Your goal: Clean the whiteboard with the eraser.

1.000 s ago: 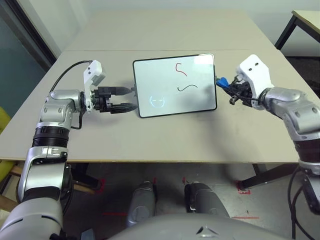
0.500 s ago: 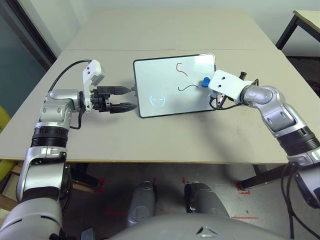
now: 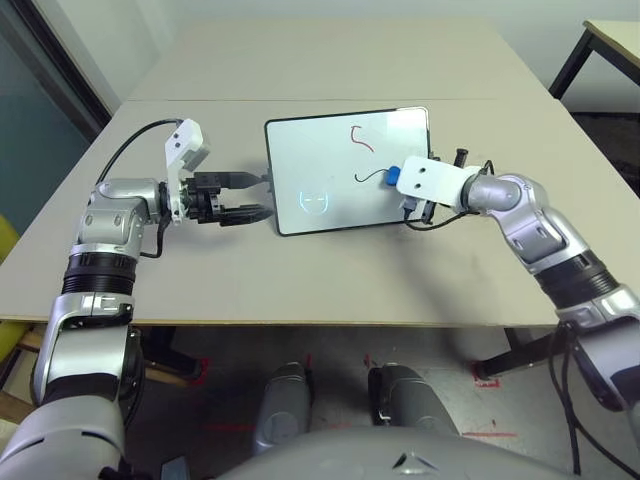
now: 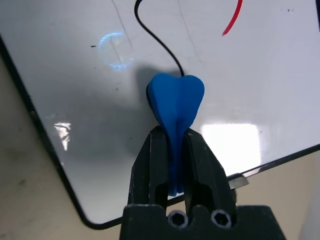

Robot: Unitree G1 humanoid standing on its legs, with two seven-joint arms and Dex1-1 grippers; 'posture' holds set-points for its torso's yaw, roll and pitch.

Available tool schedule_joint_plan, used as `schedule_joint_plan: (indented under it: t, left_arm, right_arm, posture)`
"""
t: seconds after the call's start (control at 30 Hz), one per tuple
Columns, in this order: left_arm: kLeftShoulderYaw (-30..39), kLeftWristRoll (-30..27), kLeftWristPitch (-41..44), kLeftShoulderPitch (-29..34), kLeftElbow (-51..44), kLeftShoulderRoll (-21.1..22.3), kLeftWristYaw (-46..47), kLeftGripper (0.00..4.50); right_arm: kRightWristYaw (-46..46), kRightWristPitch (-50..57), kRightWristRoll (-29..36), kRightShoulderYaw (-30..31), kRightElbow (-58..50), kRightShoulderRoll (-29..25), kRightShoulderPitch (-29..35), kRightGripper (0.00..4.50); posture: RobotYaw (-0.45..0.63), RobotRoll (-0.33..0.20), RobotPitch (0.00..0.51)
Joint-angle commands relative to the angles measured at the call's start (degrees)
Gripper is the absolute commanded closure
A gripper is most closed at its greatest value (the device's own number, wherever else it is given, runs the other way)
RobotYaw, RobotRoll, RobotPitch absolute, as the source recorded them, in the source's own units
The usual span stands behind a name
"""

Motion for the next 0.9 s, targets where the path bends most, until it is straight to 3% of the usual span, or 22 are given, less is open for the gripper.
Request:
schedule_joint_plan:
  t: [0.03,0.53,0.9]
  left_arm:
    - [-0.21,-0.46,0.28,0.42,-1.54,0.51,0.37,0.00]
    - [-0.29,-0.52,0.11,-0.10,-1.23,0.21,0.54,0.00]
    - [-0.65,-0.24,-0.33,-0.85,-0.39,-0.24,0.45,0.00]
  right_arm:
    - [-0.10,-1.50,-1.74,1.36,2.33,1.49,-1.50,4.30]
    - [0.52,-5.86,-5.72,4.71,3.60,7.88,-4.43,4.31]
    - [-0.08,-6.53,-7.05,3.12,4.83,3.95,-3.00,4.32]
  posture:
    - [0.16,0.000,0.051]
    - [0.16,0.000,0.047]
    - [0.15,0.000,0.046]
